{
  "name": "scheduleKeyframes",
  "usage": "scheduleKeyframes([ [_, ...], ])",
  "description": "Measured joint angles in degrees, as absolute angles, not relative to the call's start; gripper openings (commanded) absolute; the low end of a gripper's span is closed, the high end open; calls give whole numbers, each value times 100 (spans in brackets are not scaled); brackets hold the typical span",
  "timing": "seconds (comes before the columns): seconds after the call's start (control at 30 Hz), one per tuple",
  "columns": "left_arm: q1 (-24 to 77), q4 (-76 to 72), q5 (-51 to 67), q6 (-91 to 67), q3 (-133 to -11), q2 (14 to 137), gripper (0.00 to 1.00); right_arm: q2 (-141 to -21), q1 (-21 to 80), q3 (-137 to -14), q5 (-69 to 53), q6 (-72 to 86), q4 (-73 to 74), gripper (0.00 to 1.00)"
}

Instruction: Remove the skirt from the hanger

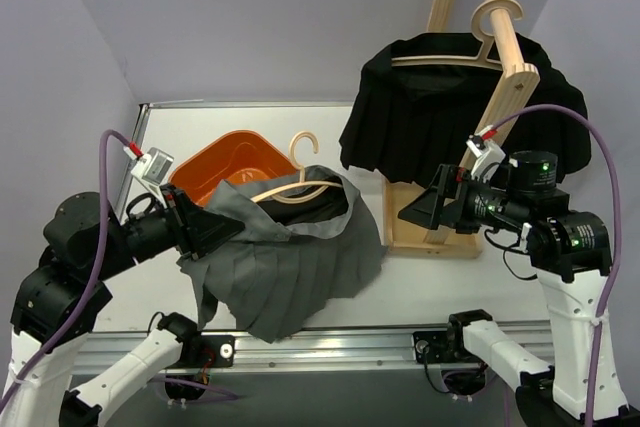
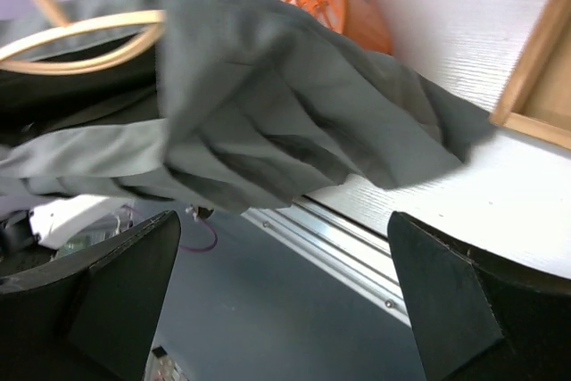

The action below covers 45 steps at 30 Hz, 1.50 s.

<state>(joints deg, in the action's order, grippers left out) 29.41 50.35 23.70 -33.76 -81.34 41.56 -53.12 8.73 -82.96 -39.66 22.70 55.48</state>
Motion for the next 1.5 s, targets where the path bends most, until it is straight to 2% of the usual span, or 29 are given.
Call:
scheduleKeyframes([
  [0.1, 2941, 5144, 2397, -3389, -7950, 4136, 2, -5411, 1376, -8366, -3839, 2364, 5400, 95],
  [0.17, 2941, 5155, 2427, -3387, -7887, 4193, 2, -5581, 2180, -8394, -3529, 2628, 5002, 95],
  [0.37, 2941, 5039, 2534, -3387, -7841, 4427, 2, -6521, 5315, -8683, -1406, 3500, 4143, 97],
  [0.5, 2941, 4864, 2679, -3385, -7817, 4609, 2, -6720, 6285, -8807, -410, 3802, 4007, 95],
  [0.73, 2941, 4598, 2764, -3389, -7526, 4534, 2, -6851, 6573, -9633, 705, 3789, 3787, 88],
  [0.9, 2941, 4394, 2812, -3420, -7284, 4097, 2, -7030, 6580, -9915, 1037, 3765, 3649, 74],
  [0.93, 2941, 4340, 2832, -3433, -7244, 4010, 2, -7091, 6587, -9915, 1076, 3771, 3618, 69],
  [1.0, 2941, 4217, 2882, -3454, -7192, 3857, 2, -7264, 6611, -9915, 1184, 3776, 3581, 66],
  [1.33, 2941, 3667, 2971, -3732, -6928, 3588, 2, -7553, 6615, -9939, 1780, 3747, 3529, 60],
  [1.5, 2941, 3566, 2987, -3857, -6792, 3492, 2, -7524, 6615, -9955, 1870, 3730, 3527, 60],
])
